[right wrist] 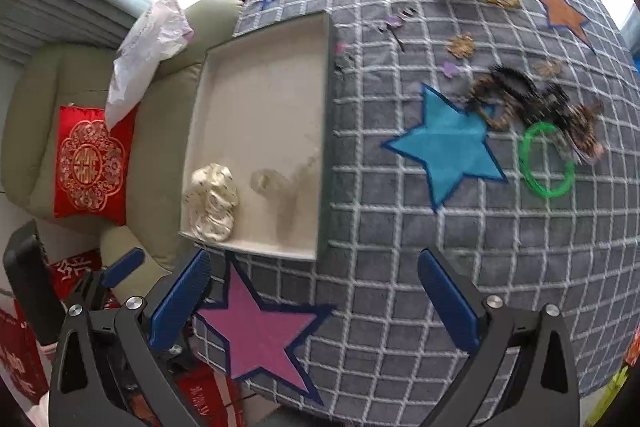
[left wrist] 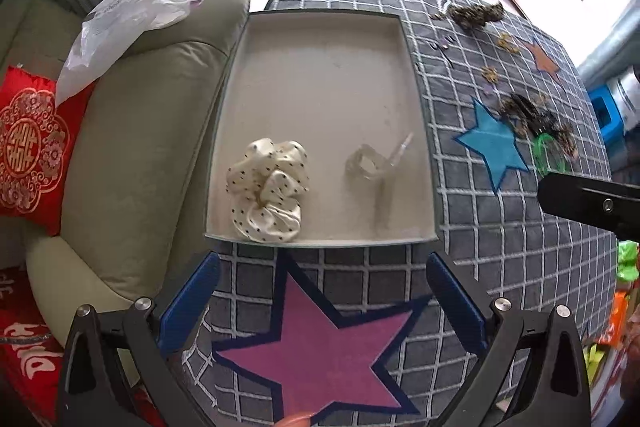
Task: Organize jewelry
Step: 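Move both tools back over the jewelry pile on the table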
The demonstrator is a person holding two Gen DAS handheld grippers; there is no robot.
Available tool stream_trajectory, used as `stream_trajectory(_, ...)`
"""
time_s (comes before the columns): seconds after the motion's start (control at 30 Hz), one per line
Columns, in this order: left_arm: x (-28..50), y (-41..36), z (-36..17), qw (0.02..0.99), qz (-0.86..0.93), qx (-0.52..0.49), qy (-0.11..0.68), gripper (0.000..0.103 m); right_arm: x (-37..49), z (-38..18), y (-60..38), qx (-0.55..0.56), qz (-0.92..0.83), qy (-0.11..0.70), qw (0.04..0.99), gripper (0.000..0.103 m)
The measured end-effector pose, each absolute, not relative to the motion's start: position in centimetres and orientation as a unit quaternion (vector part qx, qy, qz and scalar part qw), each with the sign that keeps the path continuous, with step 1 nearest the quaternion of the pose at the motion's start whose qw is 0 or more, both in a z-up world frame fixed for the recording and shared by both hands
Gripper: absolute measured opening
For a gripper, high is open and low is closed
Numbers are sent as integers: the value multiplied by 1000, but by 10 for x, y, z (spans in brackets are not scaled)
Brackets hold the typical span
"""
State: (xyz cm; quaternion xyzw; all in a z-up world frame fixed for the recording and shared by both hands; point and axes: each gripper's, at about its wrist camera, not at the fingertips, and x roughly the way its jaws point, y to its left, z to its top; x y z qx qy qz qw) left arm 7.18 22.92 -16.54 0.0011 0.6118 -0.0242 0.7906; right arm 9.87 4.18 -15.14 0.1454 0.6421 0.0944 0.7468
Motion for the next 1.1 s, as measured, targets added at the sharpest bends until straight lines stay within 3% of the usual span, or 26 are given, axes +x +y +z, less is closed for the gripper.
stream_trajectory(1.1, 76, 148, -139, 788, -105, 62, 603, 103, 34, -149, -123, 244, -76, 621, 741, 103)
